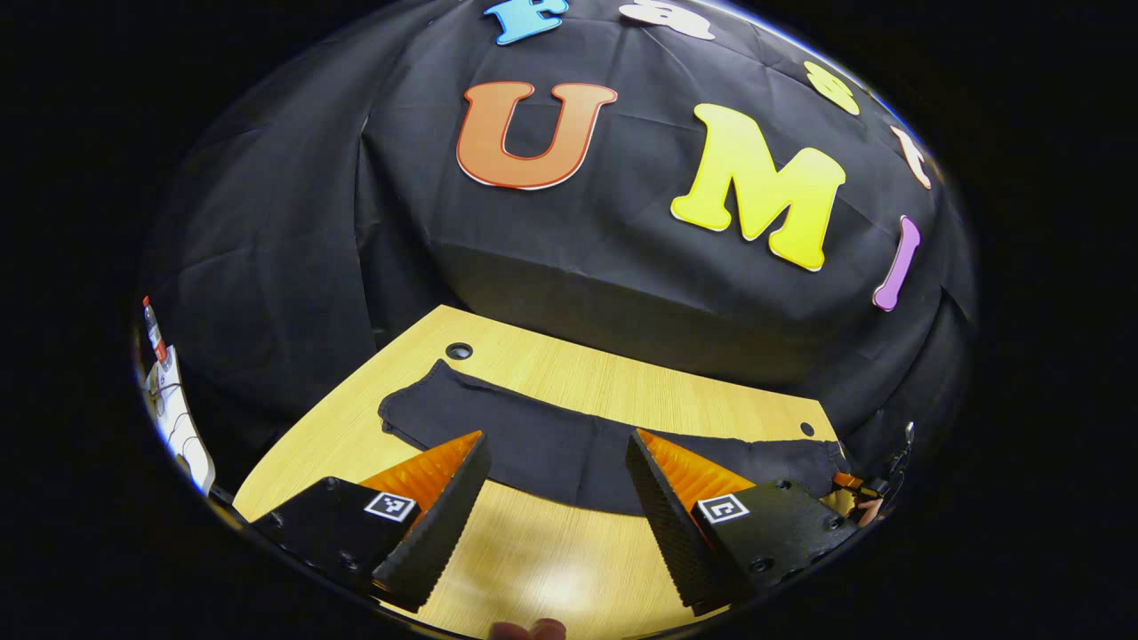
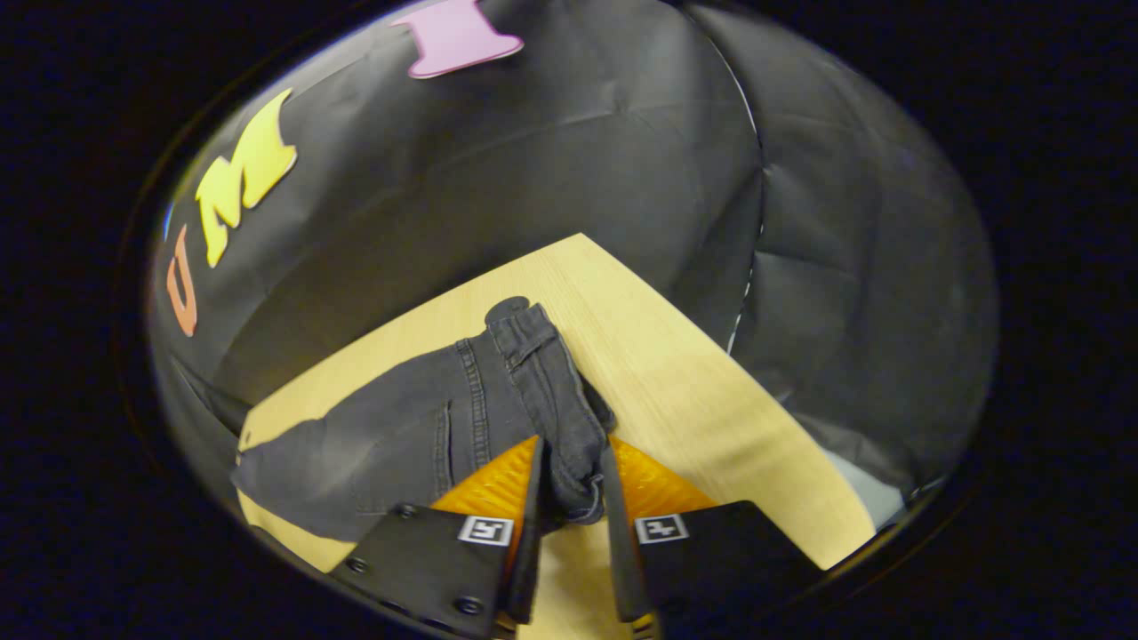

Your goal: Grasp the waist and the cuffs of the jeans and fold them to make the two legs overlap; first hold the waist and fold one-third of the jeans toward the cuffs, then hold the cuffs and fold the remaining one-third in the same direction to finish folding.

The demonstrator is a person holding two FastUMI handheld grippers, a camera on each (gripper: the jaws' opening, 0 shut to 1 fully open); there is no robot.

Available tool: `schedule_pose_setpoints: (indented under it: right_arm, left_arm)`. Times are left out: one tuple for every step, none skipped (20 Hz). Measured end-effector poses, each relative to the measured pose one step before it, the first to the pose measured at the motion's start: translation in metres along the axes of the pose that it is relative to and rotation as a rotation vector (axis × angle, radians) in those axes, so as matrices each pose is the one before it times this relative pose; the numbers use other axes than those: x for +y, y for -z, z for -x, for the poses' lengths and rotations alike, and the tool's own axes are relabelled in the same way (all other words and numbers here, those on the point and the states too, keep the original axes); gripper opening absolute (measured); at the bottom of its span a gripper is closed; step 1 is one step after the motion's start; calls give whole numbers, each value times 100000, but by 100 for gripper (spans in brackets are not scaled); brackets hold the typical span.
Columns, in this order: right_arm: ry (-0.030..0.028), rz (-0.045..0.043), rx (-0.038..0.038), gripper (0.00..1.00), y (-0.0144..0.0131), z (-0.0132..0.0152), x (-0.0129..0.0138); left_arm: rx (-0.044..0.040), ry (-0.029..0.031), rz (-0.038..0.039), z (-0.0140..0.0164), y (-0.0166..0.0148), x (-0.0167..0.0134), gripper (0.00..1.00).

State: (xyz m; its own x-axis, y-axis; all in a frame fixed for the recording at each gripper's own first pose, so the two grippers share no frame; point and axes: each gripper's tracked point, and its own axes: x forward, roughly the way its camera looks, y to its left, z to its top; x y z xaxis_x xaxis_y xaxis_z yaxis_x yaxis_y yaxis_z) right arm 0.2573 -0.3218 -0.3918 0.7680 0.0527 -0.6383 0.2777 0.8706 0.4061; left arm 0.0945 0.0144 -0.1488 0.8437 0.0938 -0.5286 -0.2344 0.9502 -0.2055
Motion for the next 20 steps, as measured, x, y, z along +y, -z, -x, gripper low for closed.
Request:
schedule_pose_setpoints:
  right_arm:
    - [654,-1004,2120,31,281,29,66]
    - [682,905,203,18,21,320,-31]
    - [1315,-593,-196,13,-195,339,85]
    - [618,120,652,7,-254,689,147]
    - [27,849,-918,2,-527,514,127]
    - [-286,556,-727,7,-585,1045,296]
    - [-420,137,-1189,6,-699,1137,521]
    - [-1120,113,-1855,6,-943,1527,898]
    - [-1233,1397,-1937,6,-848,1574,1273]
    - [-753,2768,-2291,6,-633,1242,2009]
    - [-540,3878,-1772,6,-623,1042,1183]
    - [-1325,3294,-1600,6,-829,1195,2211]
    - [-1652,3531,-1683,6,-978,1094,2299]
    - [-2043,3346,-1759,6,-1137,937,2862]
    - [-2718,2513,-1557,10,-1072,830,2709]
    - [-3171,1995,-698,6,-908,917,2914]
    - [-2812,1676,-229,6,-620,528,2957]
    - [-3336,1335,-380,6,-484,12,2868]
    - [-2860,1341,-510,6,-366,109,2870]
    - [-2373,1675,-481,6,-240,-284,2937]
  left_arm:
    - [479,-343,447,-5,184,326,99]
    - [471,-131,861,109,191,445,99]
    - [-124,-11,693,131,132,357,99]
    - [29,-83,434,247,99,463,99]
    - [-407,-442,-146,144,97,658,99]
    - [15,-651,160,166,115,777,99]
    - [-119,-334,456,233,106,690,99]
    - [-492,-330,757,207,196,778,99]
    - [-663,-391,724,182,50,700,99]
    - [-857,-419,553,158,81,765,99]
    - [-792,-383,1163,130,24,725,99]
    - [-789,93,798,112,92,481,99]
    - [-713,-260,972,-23,-131,437,99]
    - [-945,127,1056,-67,76,429,99]
    - [-740,685,1340,10,-142,280,99]
    - [-630,321,914,-20,-179,410,99]
    - [-534,290,233,52,-99,558,99]
    - [-640,326,-121,125,-44,601,99]
    - [-702,33,-813,200,-120,740,99]
    - [-803,-405,-1402,199,-190,867,99]
